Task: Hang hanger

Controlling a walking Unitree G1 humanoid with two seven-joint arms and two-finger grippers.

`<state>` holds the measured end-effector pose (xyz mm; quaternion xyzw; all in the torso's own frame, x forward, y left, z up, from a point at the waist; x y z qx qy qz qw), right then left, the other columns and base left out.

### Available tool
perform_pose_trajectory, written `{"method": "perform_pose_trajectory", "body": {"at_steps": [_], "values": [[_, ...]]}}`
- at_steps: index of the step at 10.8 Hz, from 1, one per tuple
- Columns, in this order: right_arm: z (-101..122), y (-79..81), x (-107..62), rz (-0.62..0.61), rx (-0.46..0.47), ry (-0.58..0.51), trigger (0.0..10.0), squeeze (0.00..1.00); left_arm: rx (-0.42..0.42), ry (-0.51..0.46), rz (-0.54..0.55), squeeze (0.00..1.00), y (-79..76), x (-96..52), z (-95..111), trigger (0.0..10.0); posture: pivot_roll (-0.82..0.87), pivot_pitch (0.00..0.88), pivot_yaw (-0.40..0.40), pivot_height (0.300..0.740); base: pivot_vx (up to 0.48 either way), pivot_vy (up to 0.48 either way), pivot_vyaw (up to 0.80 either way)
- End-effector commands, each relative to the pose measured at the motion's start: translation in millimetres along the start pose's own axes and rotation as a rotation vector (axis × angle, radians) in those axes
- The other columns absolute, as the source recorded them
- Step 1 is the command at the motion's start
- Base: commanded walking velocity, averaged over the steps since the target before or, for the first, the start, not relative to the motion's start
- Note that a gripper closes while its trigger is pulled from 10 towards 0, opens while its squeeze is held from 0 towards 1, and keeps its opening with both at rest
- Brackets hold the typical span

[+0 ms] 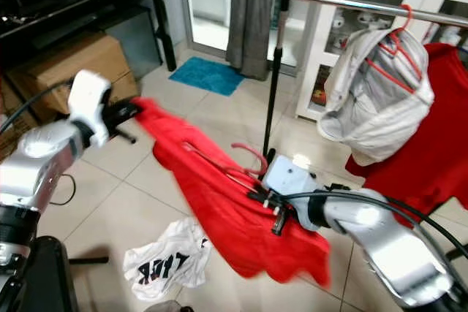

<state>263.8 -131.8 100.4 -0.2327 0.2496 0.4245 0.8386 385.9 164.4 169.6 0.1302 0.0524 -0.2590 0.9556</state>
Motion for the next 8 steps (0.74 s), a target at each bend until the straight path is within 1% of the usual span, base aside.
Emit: {"method": "perform_pose_trajectory", "body": {"at_steps": [1,2,3,4,5,6,7,8], "values": [[-25,0.3,6.4,-0.013,0.042,0.128,0.0,0.0,0.08,-0.026,0.001,0.0,0.9,2.5,20,0.0,-0.05,0.0,0.068,0.74,0.0,0.0,0.0],[-25,3.2,14.1,-0.006,0.04,0.157,0.0,0.0,0.13,-0.003,-0.103,0.0,-28.7,12.8,16,0.0,-0.04,0.0,0.066,0.74,0.0,0.0,0.0],[-27,6.5,25.9,-0.007,0.051,0.204,0.0,0.0,0.172,0.013,-0.237,0.0,-72.8,25.1,9,0.0,-0.04,0.0,0.065,0.74,0.0,0.0,0.0],[-29,7.2,37.8,-0.018,0.057,0.233,0.0,0.0,0.162,0.016,-0.338,0.0,-109.3,31.9,6,0.0,-0.05,0.0,0.068,0.74,0.0,0.0,0.0],[-27,2.8,47.0,-0.053,0.067,0.237,0.0,0.0,0.194,0.043,-0.394,0.0,-128.7,33.5,-2,0.0,-0.05,0.0,0.071,0.74,0.0,0.0,0.0],[-10,-6.5,55.4,-0.108,0.12,0.169,0.0,0.0,0.249,0.082,-0.401,0.0,-134.1,34.8,-11,0.0,-0.05,0.001,0.07,0.74,0.0,0.0,0.0],[1,-13.5,56.3,-0.143,0.123,0.137,0.0,0.0,0.279,0.117,-0.358,0.0,-124.7,36.0,-16,0.0,-0.05,0.004,0.068,0.74,0.0,0.0,0.0],[1,-17.1,53.0,-0.158,0.077,0.158,0.0,0.0,0.348,0.159,-0.328,0.0,-113.7,34.4,-22,0.0,-0.05,0.008,0.065,0.74,0.0,0.0,0.0]]}}
Point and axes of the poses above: a point about 5 cm out from each wrist's last joint towards the gripper, its own x axis pointing out of the wrist towards the gripper, its own z axis along the axis of the wrist's last joint, y = z × x, the point moved 5 cm from there along x, pointing out of the wrist towards the gripper, and after that the axes turned 2 degrees about x, right-handed, at the moved point
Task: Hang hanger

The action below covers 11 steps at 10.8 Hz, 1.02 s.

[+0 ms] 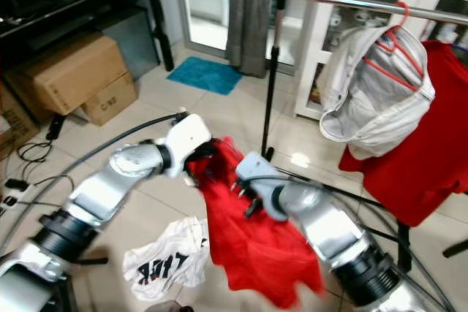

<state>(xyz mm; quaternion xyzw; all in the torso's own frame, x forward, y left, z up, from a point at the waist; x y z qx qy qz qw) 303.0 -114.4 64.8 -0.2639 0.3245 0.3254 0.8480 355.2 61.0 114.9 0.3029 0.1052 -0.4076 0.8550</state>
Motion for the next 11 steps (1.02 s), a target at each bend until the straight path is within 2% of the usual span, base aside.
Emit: {"method": "perform_pose_trajectory", "body": {"at_steps": [1,2,3,4,5,6,7,8,9,10,11], "values": [[12,0.1,-3.4,0.012,0.042,-0.052,0.0,0.0,0.022,0.028,0.006,0.0,1.1,-0.8,-4,0.0,-0.05,0.01,0.062,0.74,0.0,0.0,0.0],[12,0.8,-4.4,0.021,0.075,-0.053,0.0,0.0,0.02,0.041,0.009,0.0,0.9,-1.5,-8,0.0,-0.05,0.01,0.061,0.74,0.0,0.0,0.0],[-4,-11.2,-8.1,-0.047,-0.056,0.036,0.0,0.0,0.034,0.073,0.025,0.0,3.8,-4.2,-15,0.0,-0.05,0.012,0.06,0.74,0.0,0.0,0.0],[-28,-21.7,-19.0,-0.06,-0.088,0.108,0.0,0.0,0.083,0.154,0.116,0.0,28.5,-18.5,-35,0.0,-0.05,0.013,0.057,0.74,0.0,0.0,0.0],[-35,-20.8,-21.5,-0.045,-0.052,0.118,0.0,0.0,0.104,0.187,0.154,0.0,40.7,-25.6,-41,0.0,-0.05,0.013,0.058,0.74,0.0,0.0,0.0],[-52,-26.0,-27.3,-0.061,-0.062,0.167,0.0,0.0,0.132,0.245,0.226,0.0,63.7,-40.9,-52,0.0,-0.05,0.012,0.055,0.74,0.0,0.0,0.0],[-58,-33.6,-33.0,-0.107,-0.129,0.206,0.0,0.0,0.144,0.272,0.259,0.0,74.5,-49.7,-58,0.0,-0.05,0.012,0.056,0.74,0.0,0.0,0.0],[-56,-28.3,-34.9,-0.066,-0.026,0.161,0.0,0.0,0.155,0.3,0.293,0.0,86.6,-60.3,-65,0.0,-0.05,0.011,0.058,0.74,0.0,0.0,0.0],[-51,-26.4,-37.6,-0.05,0.026,0.112,0.0,0.0,0.161,0.335,0.334,0.0,99.7,-72.7,-73,0.0,-0.05,0.01,0.06,0.74,0.0,0.0,0.0],[-24,-10.2,-41.6,0.083,0.176,-0.079,0.0,0.0,0.16,0.363,0.365,0.0,109.5,-83.2,-81,0.0,-0.05,0.01,0.061,0.74,0.0,0.0,0.0],[-21,-10.8,-47.4,0.087,0.133,-0.105,0.0,0.0,0.159,0.375,0.38,0.0,113.8,-88.0,-84,0.0,-0.05,0.009,0.061,0.74,0.0,0.0,0.0]]}}
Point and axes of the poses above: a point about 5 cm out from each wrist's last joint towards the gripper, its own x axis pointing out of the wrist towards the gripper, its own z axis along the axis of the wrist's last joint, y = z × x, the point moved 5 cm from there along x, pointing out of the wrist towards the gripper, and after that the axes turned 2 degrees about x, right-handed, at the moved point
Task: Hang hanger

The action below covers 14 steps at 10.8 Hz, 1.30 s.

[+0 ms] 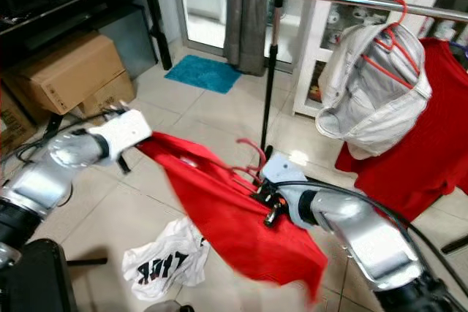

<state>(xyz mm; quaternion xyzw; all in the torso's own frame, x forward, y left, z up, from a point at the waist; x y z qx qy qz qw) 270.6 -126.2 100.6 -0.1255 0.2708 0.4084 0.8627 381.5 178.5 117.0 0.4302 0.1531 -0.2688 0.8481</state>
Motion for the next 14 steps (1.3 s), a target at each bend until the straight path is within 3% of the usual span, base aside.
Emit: {"method": "perform_pose_trajectory", "body": {"at_steps": [1,3,4,5,6,7,8,9,10,11,12,13,14], "values": [[10,-7.2,-15.4,0.0,0.055,-0.078,0.0,0.0,-0.017,0.122,0.163,0.0,44.6,-19.8,-32,0.0,-0.05,0.01,0.065,0.74,0.0,0.0,0.0],[13,-8.1,-16.9,0.001,0.101,-0.109,0.0,0.0,-0.076,0.096,0.168,0.0,43.1,-18.2,-33,0.0,-0.05,0.006,0.065,0.74,0.0,0.0,0.0],[7,-13.2,-15.6,-0.041,0.104,-0.077,0.0,0.0,-0.166,0.047,0.179,0.0,43.0,-16.9,-30,0.0,-0.05,0.002,0.067,0.74,0.0,0.0,0.0],[-16,-24.2,-14.2,-0.13,-0.006,0.075,0.0,0.0,-0.269,-0.034,0.205,0.0,47.5,-17.4,-20,0.0,-0.06,0.0,0.067,0.74,0.0,0.0,0.0],[-28,-22.7,-10.9,-0.131,-0.011,0.131,0.0,0.0,-0.34,-0.11,0.229,0.0,53.9,-17.9,-6,0.0,-0.05,0.0,0.064,0.74,0.0,0.0,0.0],[-36,-19.6,-3.1,-0.148,-0.04,0.197,0.0,0.0,-0.372,-0.243,0.215,0.0,56.8,-16.0,24,0.0,-0.05,0.0,0.061,0.74,0.0,0.0,0.0],[-36,-19.8,1.4,-0.162,-0.032,0.197,0.0,0.0,-0.378,-0.292,0.174,0.0,49.7,-12.7,39,0.0,-0.05,0.0,0.06,0.74,0.0,0.0,0.0],[-30,-21.3,8.7,-0.191,-0.024,0.174,0.0,0.0,-0.379,-0.364,0.078,0.0,30.0,-7.3,63,0.0,-0.05,0.0,0.06,0.74,0.0,0.0,0.0],[-9,-25.9,16.3,-0.237,0.018,0.069,0.0,0.0,-0.369,-0.396,-0.034,0.0,-2.1,0.3,83,0.0,-0.05,0.0,0.066,0.74,0.0,0.0,0.0],[-1,-28.2,15.9,-0.251,0.048,0.02,0.0,0.0,-0.346,-0.352,-0.037,0.0,-8.7,4.3,77,0.0,-0.05,0.0,0.068,0.74,0.0,0.0,0.0],[7,-30.3,13.9,-0.253,0.091,-0.038,0.0,0.0,-0.361,-0.328,-0.048,0.0,-11.5,4.7,71,4.1,-0.05,0.0,0.069,0.74,0.0,0.0,0.0],[12,-31.4,12.7,-0.248,0.116,-0.066,0.0,0.0,-0.383,-0.342,-0.069,0.35,-12.1,1.9,70,10.0,-0.05,0.0,0.068,0.74,0.0,0.0,0.0],[12,-35.3,11.6,-0.261,0.151,-0.084,0.0,0.0,-0.451,-0.383,-0.073,1.0,-8.1,-4.2,74,10.0,-0.05,0.0,0.068,0.74,0.0,0.0,0.0]]}}
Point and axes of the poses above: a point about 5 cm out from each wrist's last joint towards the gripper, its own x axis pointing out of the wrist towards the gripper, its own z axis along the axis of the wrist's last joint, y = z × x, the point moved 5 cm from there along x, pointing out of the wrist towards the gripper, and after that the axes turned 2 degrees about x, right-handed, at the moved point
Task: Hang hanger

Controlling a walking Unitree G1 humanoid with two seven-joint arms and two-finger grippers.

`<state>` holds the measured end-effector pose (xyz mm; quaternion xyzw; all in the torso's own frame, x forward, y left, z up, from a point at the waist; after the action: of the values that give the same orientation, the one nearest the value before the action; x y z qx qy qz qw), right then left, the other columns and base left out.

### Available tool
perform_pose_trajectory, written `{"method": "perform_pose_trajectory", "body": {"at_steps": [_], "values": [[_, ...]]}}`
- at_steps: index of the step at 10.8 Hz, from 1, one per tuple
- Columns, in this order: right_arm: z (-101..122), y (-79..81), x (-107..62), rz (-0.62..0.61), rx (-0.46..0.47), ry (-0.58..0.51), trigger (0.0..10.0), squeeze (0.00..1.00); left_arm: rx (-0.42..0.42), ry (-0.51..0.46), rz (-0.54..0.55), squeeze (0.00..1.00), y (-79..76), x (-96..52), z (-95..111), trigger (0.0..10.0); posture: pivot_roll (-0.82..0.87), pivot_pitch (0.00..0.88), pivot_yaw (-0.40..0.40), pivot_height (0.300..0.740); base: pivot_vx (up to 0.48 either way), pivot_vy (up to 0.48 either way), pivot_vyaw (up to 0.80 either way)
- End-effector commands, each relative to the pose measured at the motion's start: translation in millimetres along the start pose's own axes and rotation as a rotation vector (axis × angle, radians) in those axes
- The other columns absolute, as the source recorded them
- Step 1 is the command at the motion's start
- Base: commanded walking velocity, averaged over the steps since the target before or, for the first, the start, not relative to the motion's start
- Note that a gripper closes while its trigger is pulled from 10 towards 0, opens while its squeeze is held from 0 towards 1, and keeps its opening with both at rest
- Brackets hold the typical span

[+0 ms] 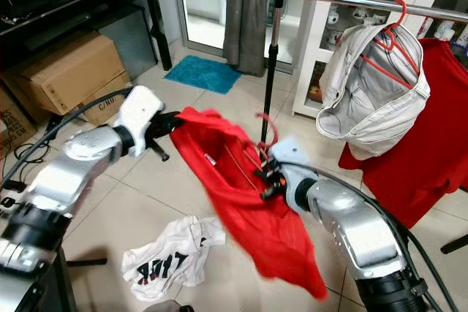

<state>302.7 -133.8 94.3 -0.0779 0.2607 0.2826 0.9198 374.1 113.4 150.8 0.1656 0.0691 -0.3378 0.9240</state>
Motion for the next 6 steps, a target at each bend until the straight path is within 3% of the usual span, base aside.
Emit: {"method": "perform_pose_trajectory", "body": {"at_steps": [1,3,5,6], "values": [[10,-8.0,-2.5,-0.026,0.007,-0.032,0.0,0.0,-0.013,-0.029,0.017,1.0,7.1,-5.6,8,10.0,-0.05,0.0,0.068,0.74,0.0,0.0,0.0],[14,-13.4,-6.9,-0.018,0.012,-0.051,0.0,0.0,-0.052,-0.036,0.095,1.0,29.7,-21.9,0,10.0,-0.05,0.0,0.068,0.74,0.0,0.0,0.0],[24,-14.5,-16.6,0.049,0.053,-0.101,0.0,0.0,-0.071,-0.002,0.269,1.0,69.6,-48.9,-13,10.0,-0.04,0.0,0.062,0.74,0.0,0.0,0.0],[26,-13.5,-18.2,0.066,0.068,-0.11,0.0,0.0,-0.073,0.01,0.294,1.0,74.8,-52.2,-16,10.0,-0.04,0.0,0.062,0.74,0.0,0.0,0.0]]}}
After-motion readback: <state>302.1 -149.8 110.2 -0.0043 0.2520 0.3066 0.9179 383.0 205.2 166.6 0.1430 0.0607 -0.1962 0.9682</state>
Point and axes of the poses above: a point about 5 cm out from each wrist's last joint towards the gripper, its own x axis pointing out of the wrist towards the gripper, its own z axis along the axis of the wrist's last joint, y = z × x, the point moved 5 cm from there along x, pointing out of the wrist towards the gripper, and after that the axes turned 2 degrees about x, right-handed, at the moved point
